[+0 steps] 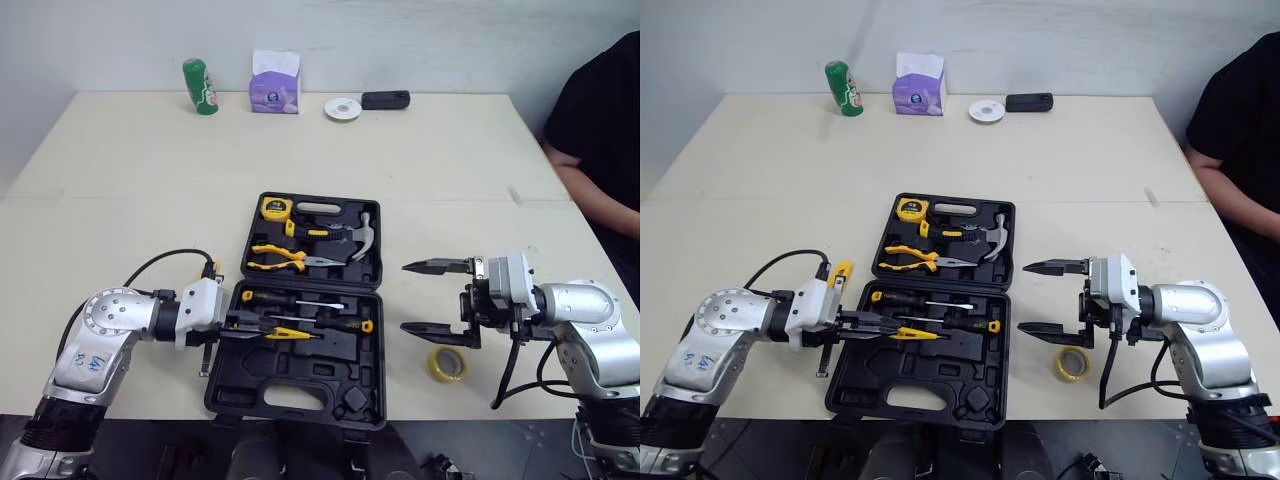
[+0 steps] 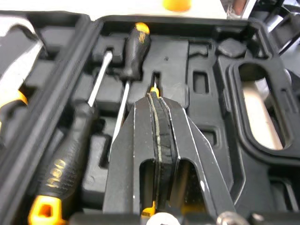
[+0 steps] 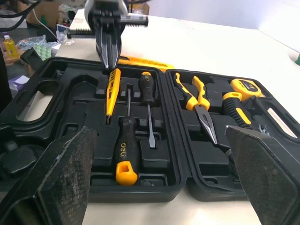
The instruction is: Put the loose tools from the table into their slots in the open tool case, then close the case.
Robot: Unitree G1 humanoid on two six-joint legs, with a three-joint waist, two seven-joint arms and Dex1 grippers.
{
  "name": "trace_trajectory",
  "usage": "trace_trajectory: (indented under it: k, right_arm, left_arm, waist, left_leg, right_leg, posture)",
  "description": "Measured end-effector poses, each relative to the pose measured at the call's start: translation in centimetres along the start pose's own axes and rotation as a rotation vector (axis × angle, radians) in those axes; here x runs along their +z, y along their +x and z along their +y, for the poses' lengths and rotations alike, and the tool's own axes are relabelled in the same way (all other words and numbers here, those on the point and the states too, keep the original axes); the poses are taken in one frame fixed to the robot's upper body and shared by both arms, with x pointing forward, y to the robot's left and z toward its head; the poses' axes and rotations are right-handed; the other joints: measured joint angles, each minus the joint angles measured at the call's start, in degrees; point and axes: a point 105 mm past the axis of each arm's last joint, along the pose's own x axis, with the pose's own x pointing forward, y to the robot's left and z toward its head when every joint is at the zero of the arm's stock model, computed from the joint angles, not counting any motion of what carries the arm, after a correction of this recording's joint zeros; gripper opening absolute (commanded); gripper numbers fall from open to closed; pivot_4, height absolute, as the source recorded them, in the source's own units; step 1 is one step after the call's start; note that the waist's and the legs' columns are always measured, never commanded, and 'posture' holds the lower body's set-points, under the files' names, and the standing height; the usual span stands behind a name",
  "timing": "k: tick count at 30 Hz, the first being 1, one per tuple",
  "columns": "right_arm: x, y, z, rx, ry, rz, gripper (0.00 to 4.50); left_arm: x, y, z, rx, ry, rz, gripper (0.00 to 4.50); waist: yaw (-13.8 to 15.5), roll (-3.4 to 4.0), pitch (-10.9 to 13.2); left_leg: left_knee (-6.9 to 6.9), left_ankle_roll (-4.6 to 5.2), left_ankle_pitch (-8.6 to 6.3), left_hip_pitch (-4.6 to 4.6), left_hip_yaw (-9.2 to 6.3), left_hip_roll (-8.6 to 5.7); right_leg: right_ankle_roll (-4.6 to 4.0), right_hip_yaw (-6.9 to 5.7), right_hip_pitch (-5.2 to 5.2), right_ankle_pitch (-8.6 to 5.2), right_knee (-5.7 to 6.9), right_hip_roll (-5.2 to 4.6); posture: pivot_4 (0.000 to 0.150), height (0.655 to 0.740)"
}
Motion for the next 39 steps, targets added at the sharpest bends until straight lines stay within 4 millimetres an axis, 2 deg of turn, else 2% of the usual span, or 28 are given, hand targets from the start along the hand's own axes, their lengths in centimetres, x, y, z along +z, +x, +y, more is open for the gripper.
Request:
trace_trajectory:
  k: [10,21,27,33,37,39]
  right_arm:
    - [-0.2,0.2,0.1,0.007,0.018,0.003,4.50]
    - [0.0,0.3,-0.2,0.003,0.000,0.006,4.50]
    - [-0.1,0.2,-0.1,0.003,0.006,0.011,4.50]
    - [-0.5,0.1,0.2,0.002,0.020,0.019,4.50]
    - [-0.5,-0.9,-0.4,-0.024,0.007,0.041,4.50]
    - [-0.8,-2.3,-1.1,-0.079,-0.005,0.069,4.50]
  left_arm:
    - [-1.8,0.1,0.2,0.030,-0.061,0.036,0.04]
    - [-2.3,0.5,0.8,0.020,-0.042,0.079,0.04]
    - [-3.1,0.9,0.6,0.027,-0.074,0.112,0.04]
    - [-2.9,0.9,0.8,0.052,-0.056,0.107,0.04]
    - [-2.7,0.4,1.0,0.106,-0.036,0.080,0.04]
    - [-2.1,-0.2,0.8,0.138,-0.034,0.054,0.04]
  waist:
    - [0.1,0.00,0.0]
    - [0.1,0.08,-0.1]
    - [0.1,0.33,-0.2]
    - [0.0,0.40,-0.3]
    - [0.0,0.38,-0.3]
    - [0.0,0.33,-0.2]
  left_leg:
    - [0.00,0.01,-0.01,0.00,0.00,0.00]
    - [-0.01,0.01,-0.01,0.08,0.00,0.00]
    - [-0.23,0.23,-0.42,0.92,0.11,0.03]
    - [-0.34,0.24,-0.53,1.33,0.16,0.04]
    - [-0.33,0.25,-0.56,1.29,0.18,0.04]
    - [-0.33,0.24,-0.57,1.23,0.20,0.04]
  right_leg:
    - [0.00,-0.01,0.00,0.00,0.00,-0.04]
    - [0.00,0.00,0.07,0.00,0.00,-0.05]
    - [-0.07,0.08,0.78,-0.04,-0.15,-0.19]
    - [-0.16,-0.01,1.14,-0.09,-0.18,-0.52]
    - [-0.17,-0.02,1.10,-0.09,-0.20,-0.55]
    - [-0.16,-0.02,1.05,-0.09,-0.24,-0.56]
  posture:
    - [0.150,0.7400]
    - [0.150,0.7400]
    - [0.150,0.7400]
    - [0.150,0.7400]
    - [0.150,0.7400]
    - [0.150,0.7400]
